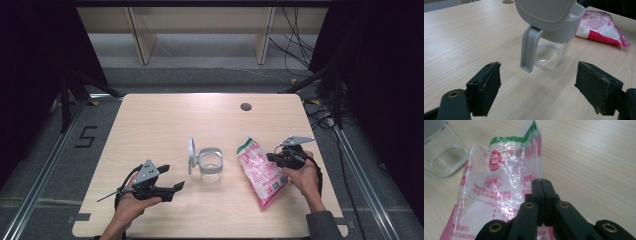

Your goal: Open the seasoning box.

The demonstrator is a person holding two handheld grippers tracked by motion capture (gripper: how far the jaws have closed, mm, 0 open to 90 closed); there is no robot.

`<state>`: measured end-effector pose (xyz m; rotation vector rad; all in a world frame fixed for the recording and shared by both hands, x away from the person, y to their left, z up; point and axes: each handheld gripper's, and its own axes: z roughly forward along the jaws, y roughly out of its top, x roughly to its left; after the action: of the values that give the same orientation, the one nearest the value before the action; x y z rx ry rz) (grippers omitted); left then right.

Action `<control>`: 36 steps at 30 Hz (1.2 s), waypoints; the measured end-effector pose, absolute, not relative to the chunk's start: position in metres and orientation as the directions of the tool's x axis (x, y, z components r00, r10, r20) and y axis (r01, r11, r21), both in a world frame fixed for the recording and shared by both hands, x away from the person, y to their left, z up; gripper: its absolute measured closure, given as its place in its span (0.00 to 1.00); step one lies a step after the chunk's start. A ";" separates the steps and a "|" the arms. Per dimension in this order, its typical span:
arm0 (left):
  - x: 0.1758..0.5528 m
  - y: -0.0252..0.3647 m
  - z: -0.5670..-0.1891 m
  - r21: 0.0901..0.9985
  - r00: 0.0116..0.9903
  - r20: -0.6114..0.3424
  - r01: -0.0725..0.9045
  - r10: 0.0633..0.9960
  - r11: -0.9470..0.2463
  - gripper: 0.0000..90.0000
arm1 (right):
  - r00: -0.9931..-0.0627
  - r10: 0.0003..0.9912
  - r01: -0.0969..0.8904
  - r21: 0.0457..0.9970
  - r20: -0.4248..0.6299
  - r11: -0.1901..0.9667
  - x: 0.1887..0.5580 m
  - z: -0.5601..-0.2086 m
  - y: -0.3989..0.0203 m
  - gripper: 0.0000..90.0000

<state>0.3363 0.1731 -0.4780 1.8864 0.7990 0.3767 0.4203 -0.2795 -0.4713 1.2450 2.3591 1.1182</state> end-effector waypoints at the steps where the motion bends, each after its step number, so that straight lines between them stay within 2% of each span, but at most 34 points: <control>1: 0.336 0.173 -0.478 0.892 0.728 -0.091 0.364 0.680 -0.270 0.22 | -0.610 0.787 0.571 0.738 0.090 0.358 0.419 -0.472 -0.285 1.00; 9: 0.336 0.174 -0.478 0.891 0.728 -0.084 0.360 0.680 -0.276 0.22 | -0.577 0.810 0.578 0.752 0.102 0.317 0.400 -0.472 -0.303 1.00; 11: 0.335 0.174 -0.478 0.892 0.732 -0.076 0.353 0.677 -0.282 0.22 | -0.529 0.837 0.623 0.735 0.144 0.267 0.387 -0.470 -0.307 1.00; 12: 0.335 0.174 -0.477 0.893 0.731 -0.074 0.352 0.678 -0.282 0.22 | -0.547 0.830 0.594 0.750 0.110 0.292 0.386 -0.471 -0.311 1.00; 15: 0.335 0.174 -0.477 0.891 0.731 -0.071 0.353 0.679 -0.287 0.21 | -0.511 0.847 0.626 0.739 0.149 0.248 0.374 -0.471 -0.314 1.00; 19: 0.334 0.174 -0.478 0.892 0.721 -0.089 0.365 0.687 -0.267 0.22 | -0.520 0.844 0.601 0.757 0.128 0.256 0.366 -0.472 -0.321 1.00; 20: 0.334 0.174 -0.478 0.891 0.719 -0.090 0.368 0.689 -0.268 0.21 | -0.500 0.852 0.630 0.741 0.158 0.232 0.361 -0.471 -0.321 1.00; 21: 0.333 0.174 -0.478 0.891 0.718 -0.090 0.367 0.690 -0.266 0.21 | -0.516 0.846 0.603 0.759 0.135 0.247 0.361 -0.473 -0.324 1.00; 26: 0.333 0.174 -0.478 0.890 0.717 -0.089 0.369 0.691 -0.269 0.21 | -0.479 0.862 0.628 0.750 0.163 0.207 0.348 -0.472 -0.328 1.00; 28: 0.333 0.174 -0.478 0.891 0.723 -0.087 0.364 0.686 -0.271 0.21 | -0.496 0.859 0.601 0.764 0.124 0.237 0.348 -0.474 -0.331 1.00; 30: 0.334 0.174 -0.478 0.889 0.721 -0.089 0.369 0.687 -0.271 0.21 | -0.466 0.874 0.619 0.757 0.137 0.211 0.347 -0.476 -0.331 0.99; 31: 0.334 0.174 -0.479 0.889 0.722 -0.091 0.370 0.686 -0.271 0.21 | -0.443 0.878 0.648 0.741 0.180 0.176 0.346 -0.475 -0.330 0.94; 32: 0.334 0.174 -0.480 0.889 0.724 -0.087 0.367 0.685 -0.275 0.21 | -0.459 0.874 0.628 0.754 0.159 0.193 0.349 -0.477 -0.334 0.89; 35: 0.335 0.173 -0.480 0.889 0.726 -0.083 0.364 0.683 -0.279 0.21 | -0.418 0.892 0.634 0.759 0.173 0.150 0.353 -0.478 -0.335 0.63; 36: 0.335 0.173 -0.481 0.887 0.726 -0.086 0.367 0.682 -0.279 0.21 | -0.401 0.898 0.640 0.757 0.180 0.134 0.355 -0.480 -0.336 0.58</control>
<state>0.3351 0.1734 -0.4807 1.8976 0.8100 0.3824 0.3549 -0.3364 -0.4798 1.4922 2.0994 1.1413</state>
